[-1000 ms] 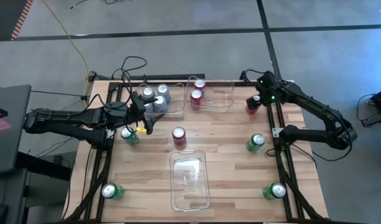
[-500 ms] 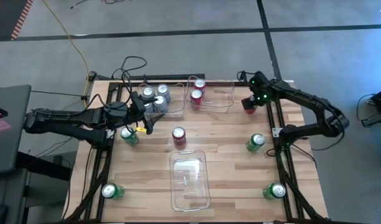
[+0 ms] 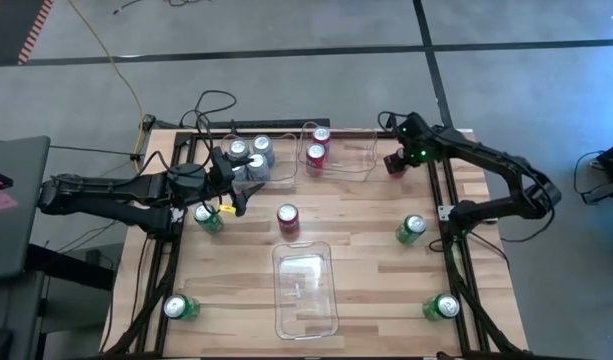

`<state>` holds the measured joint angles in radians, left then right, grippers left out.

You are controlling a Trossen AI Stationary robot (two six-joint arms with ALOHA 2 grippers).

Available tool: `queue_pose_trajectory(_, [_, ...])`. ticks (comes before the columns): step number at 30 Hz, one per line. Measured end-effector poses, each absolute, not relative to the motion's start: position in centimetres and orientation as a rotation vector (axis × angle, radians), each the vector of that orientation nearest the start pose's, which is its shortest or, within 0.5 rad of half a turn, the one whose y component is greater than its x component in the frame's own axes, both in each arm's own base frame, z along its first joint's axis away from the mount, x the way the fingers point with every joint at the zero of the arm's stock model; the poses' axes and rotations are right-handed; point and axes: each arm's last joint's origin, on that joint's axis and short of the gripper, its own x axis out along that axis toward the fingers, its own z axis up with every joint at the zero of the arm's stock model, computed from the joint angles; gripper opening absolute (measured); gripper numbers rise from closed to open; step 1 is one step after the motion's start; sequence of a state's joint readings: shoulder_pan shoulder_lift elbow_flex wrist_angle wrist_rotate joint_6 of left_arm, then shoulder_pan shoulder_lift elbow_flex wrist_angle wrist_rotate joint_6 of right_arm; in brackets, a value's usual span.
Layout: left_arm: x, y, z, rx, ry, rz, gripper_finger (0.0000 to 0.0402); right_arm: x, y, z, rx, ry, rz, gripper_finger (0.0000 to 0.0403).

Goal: Sort soda cans
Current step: Put the right red soda can into the top right transparent bin

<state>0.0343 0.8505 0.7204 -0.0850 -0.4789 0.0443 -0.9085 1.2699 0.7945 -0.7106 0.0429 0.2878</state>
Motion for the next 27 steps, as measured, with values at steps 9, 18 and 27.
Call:
queue_pose_trajectory(9, [18.7, 2.0, 31.0, 0.091, 0.223, 0.506, 0.0345, 13.9, -16.1, 21.9, 0.736, 0.981, -0.974, 0.0307])
queue_pose_trajectory(18, [18.8, 2.0, 31.0, 0.086, 0.215, 0.507, 0.0345, 14.9, -14.7, 22.5, 0.728, 0.955, -0.935, 0.0307])
queue_pose_trajectory(27, [18.8, 2.0, 31.0, 0.086, 0.215, 0.507, 0.0345, 17.2, -13.6, 25.5, 0.684, 0.882, -0.861, 0.0307])
